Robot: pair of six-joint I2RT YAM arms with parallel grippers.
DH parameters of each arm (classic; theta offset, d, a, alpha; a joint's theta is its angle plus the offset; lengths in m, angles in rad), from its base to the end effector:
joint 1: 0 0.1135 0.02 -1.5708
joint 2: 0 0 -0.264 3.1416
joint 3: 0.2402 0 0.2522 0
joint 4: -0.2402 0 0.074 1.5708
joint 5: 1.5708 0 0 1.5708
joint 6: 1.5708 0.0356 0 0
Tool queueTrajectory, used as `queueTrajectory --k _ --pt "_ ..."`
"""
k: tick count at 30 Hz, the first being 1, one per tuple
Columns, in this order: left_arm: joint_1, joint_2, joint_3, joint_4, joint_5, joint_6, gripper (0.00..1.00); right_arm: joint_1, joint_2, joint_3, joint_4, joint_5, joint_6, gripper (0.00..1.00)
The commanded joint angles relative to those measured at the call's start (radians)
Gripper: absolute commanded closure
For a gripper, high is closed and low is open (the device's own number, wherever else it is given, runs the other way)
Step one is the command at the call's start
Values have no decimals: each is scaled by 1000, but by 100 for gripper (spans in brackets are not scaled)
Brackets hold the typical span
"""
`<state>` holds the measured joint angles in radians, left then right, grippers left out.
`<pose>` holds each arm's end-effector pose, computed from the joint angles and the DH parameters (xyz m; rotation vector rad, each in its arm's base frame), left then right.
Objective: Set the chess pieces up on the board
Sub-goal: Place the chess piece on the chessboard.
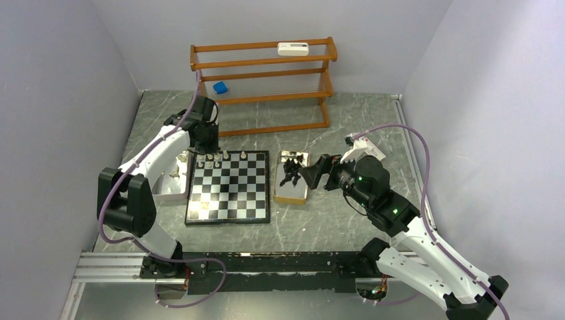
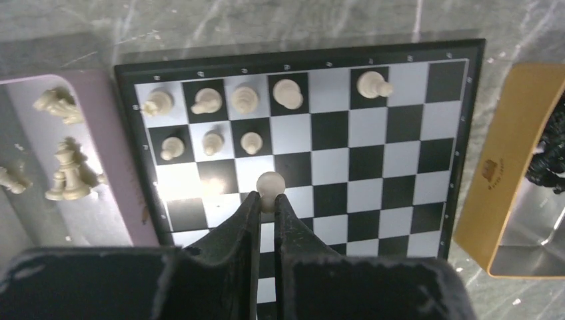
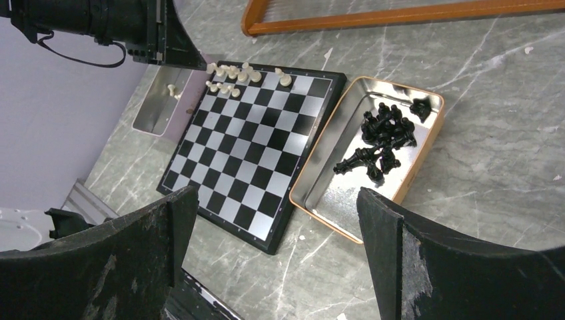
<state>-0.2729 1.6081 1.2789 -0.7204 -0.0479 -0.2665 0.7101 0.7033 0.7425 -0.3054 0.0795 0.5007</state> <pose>0.3236 -0.0888 0.2599 -0.0083 2.6240 -0.1259 0.1282 0.1065 0.3250 -0.1416 1.9021 0.7664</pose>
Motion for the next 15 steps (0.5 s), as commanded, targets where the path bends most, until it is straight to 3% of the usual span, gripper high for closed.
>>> queueTrajectory --k 1,15 --pt "-46 14 36 -9 -12 -26 88 4 -6 18 -3 11 6 6" --pt "-127 118 34 29 -77 -33 87 4 -4 14 2 19 6 6"
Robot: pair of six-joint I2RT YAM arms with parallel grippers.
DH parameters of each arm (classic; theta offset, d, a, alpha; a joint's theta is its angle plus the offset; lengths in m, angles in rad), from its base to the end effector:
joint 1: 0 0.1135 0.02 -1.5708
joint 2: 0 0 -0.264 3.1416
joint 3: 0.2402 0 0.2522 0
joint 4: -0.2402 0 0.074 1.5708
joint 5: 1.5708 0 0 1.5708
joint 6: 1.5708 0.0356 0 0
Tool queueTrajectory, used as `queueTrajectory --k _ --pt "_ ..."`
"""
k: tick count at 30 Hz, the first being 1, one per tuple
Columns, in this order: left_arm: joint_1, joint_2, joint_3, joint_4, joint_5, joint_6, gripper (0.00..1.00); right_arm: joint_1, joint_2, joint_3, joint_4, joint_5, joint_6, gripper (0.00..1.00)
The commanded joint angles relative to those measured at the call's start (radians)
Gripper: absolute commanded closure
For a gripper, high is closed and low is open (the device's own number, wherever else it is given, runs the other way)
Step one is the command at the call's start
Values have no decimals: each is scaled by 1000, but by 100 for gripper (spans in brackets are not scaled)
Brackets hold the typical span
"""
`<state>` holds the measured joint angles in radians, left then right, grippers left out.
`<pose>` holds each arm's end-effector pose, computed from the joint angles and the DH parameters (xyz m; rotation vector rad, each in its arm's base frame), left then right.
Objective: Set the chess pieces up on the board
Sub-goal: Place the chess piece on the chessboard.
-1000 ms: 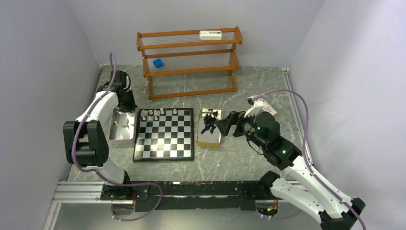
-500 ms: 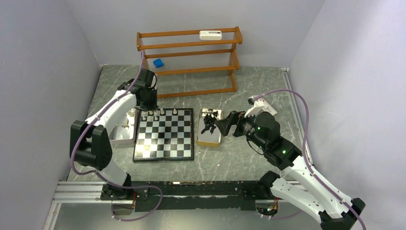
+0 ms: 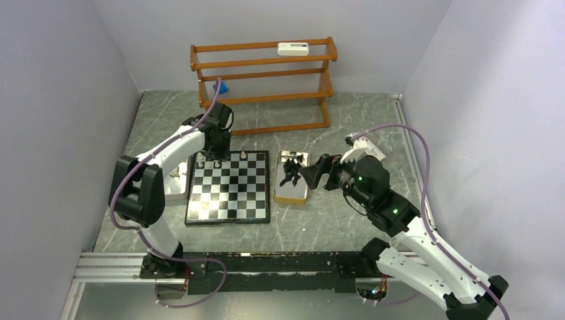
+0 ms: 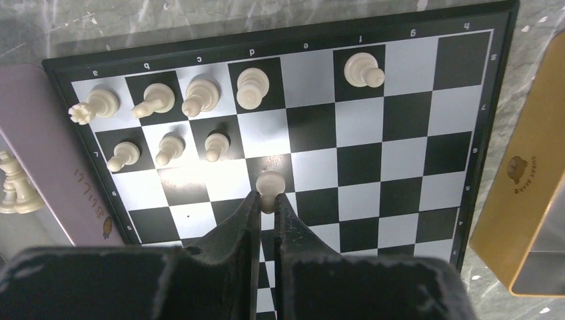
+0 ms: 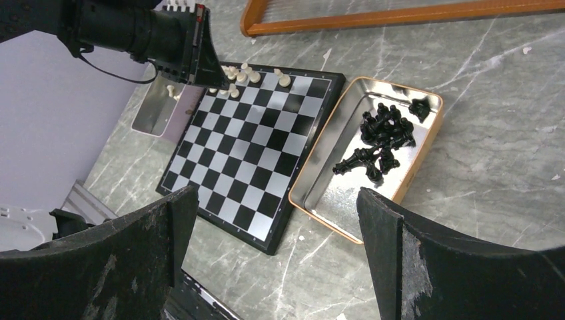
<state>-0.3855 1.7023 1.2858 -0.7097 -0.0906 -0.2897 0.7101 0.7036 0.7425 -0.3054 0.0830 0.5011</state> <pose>0.3255 -0.1286 0.2322 0.1013 2.6897 -0.0864 0.1284 0.1065 0.3249 -0.1387 1.9020 0.7635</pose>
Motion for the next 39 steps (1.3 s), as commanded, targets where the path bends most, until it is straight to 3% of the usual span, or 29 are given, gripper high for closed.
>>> queueTrajectory --k 1,39 --pt "-15 29 27 20 -38 -9 87 3 -5 15 -1 17 4 6" --pt "-32 147 67 45 -100 30 86 4 -19 27 -4 31 -7 6"
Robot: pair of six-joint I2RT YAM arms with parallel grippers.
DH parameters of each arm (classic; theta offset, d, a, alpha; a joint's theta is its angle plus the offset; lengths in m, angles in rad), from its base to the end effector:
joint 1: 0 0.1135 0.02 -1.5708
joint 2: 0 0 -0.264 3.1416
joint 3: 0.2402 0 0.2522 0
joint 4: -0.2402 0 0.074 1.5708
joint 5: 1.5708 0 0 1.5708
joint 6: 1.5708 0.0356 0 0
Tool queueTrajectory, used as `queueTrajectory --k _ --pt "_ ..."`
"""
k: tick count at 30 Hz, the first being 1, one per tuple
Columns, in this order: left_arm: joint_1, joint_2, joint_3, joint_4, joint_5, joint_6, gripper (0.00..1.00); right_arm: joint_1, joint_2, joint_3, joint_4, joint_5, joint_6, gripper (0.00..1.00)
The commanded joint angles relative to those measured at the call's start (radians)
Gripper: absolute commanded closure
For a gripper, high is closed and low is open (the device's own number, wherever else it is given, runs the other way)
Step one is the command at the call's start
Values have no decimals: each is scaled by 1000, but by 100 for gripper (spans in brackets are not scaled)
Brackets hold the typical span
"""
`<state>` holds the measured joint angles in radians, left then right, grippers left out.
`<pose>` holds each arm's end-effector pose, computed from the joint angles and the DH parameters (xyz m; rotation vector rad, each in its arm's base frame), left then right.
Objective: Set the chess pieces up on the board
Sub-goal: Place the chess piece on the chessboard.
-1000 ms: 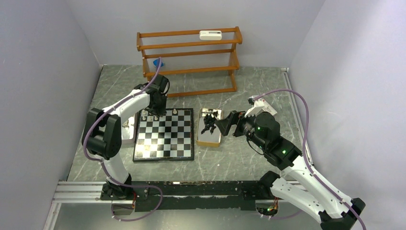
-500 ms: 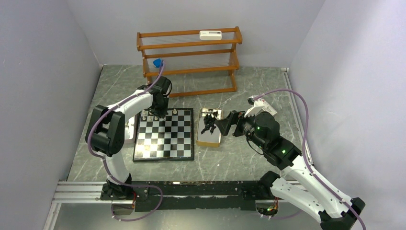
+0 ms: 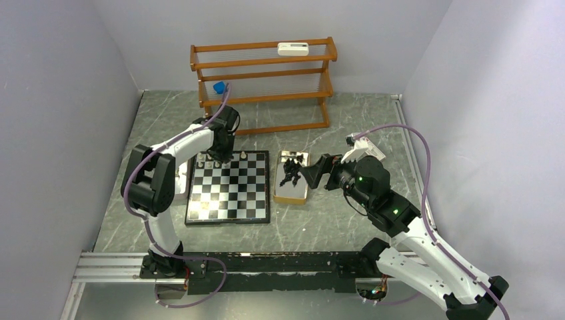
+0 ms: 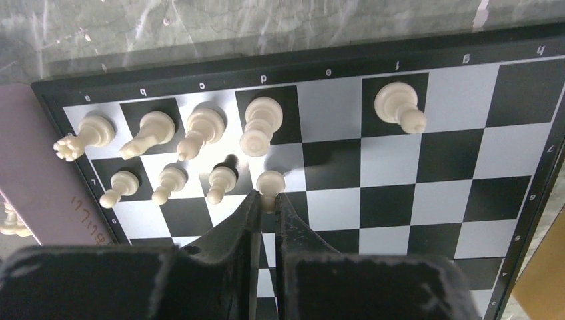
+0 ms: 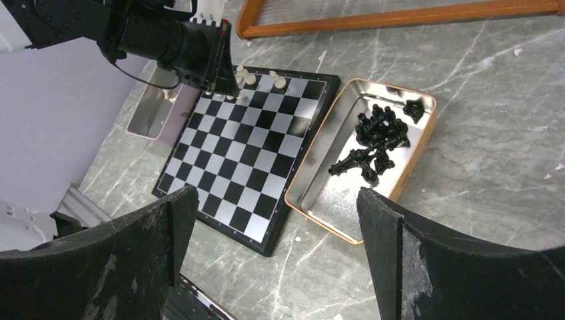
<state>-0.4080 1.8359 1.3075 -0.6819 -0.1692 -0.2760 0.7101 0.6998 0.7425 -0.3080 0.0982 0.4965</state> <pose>0.3415 -0.1411 0.1945 0.1388 2.7427 0.0515 0.1280 0.1055 0.3252 -0.1316 1.8978 0.7477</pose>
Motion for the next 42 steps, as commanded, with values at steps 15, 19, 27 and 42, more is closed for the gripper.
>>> queueTrajectory --k 15,19,27,42 --pt "-10 32 35 29 -4 18 84 4 0 29 -1 19 -8 6" --pt "-9 38 38 26 -1 21 83 4 -5 25 5 19 -6 6" --pt "-10 39 40 15 6 25 83 3 6 25 10 14 -7 6" --pt "-11 38 14 20 11 26 81 3 -2 24 10 17 13 6"
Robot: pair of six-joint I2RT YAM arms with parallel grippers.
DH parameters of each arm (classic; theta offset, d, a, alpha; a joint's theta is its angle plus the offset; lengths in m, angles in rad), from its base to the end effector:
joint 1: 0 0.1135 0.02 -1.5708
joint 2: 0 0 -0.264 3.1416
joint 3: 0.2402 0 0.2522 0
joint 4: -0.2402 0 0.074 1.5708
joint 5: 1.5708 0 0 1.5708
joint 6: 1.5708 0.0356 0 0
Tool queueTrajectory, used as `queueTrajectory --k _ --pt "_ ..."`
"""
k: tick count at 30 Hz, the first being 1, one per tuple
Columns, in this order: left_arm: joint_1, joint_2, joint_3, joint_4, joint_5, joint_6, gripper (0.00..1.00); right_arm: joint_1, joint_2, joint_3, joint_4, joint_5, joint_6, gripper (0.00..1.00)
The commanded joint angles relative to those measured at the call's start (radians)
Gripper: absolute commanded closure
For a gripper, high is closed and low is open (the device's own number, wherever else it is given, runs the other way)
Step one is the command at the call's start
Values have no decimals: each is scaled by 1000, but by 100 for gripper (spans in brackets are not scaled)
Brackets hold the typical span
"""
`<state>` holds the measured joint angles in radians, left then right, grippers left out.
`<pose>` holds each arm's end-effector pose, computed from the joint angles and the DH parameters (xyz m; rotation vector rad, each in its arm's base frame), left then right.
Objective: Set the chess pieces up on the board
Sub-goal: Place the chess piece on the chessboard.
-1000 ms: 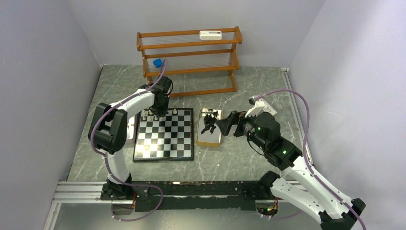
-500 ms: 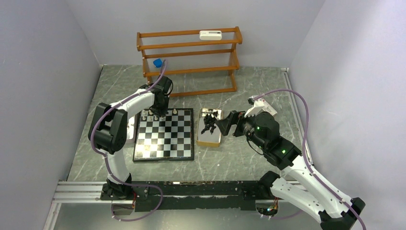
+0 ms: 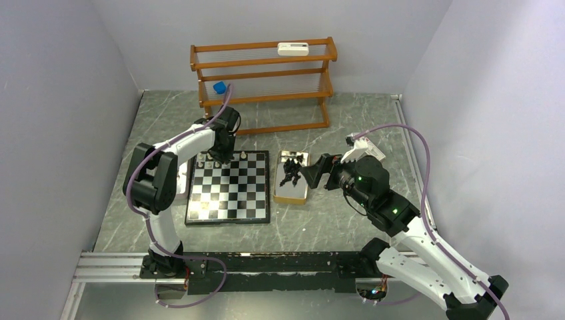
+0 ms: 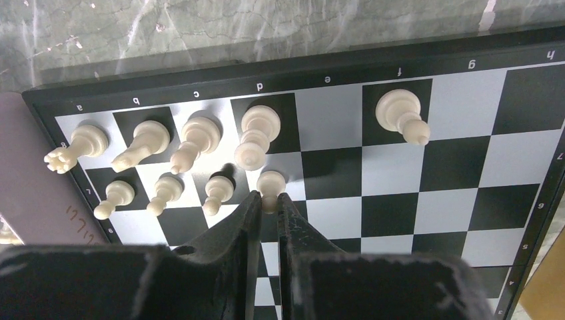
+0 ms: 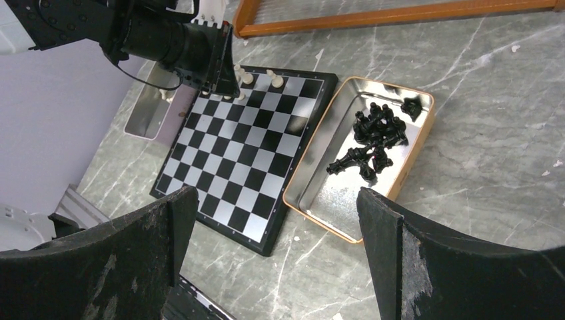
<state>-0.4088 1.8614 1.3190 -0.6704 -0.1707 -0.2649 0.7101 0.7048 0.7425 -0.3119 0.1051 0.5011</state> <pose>0.3462 -0.1434 0.1892 0.1551 2.7438 0.0575 0.1289 0.1059 0.3241 -0.1235 1.9063 0.7406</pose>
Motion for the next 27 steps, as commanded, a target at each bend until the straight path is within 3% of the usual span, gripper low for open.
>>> queueTrajectory --k 1,11,27 --pt "-10 16 4 9 12 15 81 4 -11 23 15 13 7 6" --pt "-10 27 20 7 20 19 73 4 -7 26 2 15 -3 6" --pt "-10 -10 55 -25 2 22 68 3 10 27 35 -3 -15 6"
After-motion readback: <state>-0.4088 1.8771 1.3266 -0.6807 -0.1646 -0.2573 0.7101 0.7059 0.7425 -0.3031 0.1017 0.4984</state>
